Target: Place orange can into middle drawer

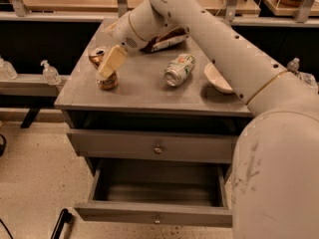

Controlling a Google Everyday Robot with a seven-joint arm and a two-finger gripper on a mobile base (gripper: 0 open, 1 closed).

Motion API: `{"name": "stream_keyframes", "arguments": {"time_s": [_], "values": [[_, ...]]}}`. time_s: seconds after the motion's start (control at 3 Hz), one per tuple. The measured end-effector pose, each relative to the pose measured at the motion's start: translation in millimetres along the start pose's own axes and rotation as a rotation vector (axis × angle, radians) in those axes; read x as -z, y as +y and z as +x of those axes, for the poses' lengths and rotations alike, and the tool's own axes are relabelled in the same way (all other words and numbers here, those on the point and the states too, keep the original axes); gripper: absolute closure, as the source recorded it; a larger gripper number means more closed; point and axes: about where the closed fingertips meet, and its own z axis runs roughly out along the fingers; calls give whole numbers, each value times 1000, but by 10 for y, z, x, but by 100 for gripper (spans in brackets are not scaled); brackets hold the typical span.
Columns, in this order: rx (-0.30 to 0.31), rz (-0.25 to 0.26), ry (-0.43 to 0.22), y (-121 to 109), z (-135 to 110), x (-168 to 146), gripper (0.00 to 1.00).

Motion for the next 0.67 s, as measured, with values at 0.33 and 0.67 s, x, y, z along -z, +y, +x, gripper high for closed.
{"name": "stream_keyframes", "arguments": {"time_s": [0.33,0.67], "values": [[-8,-39,6,44,14,-72,0],[-9,-48,7,60,16,-105,13]]}}
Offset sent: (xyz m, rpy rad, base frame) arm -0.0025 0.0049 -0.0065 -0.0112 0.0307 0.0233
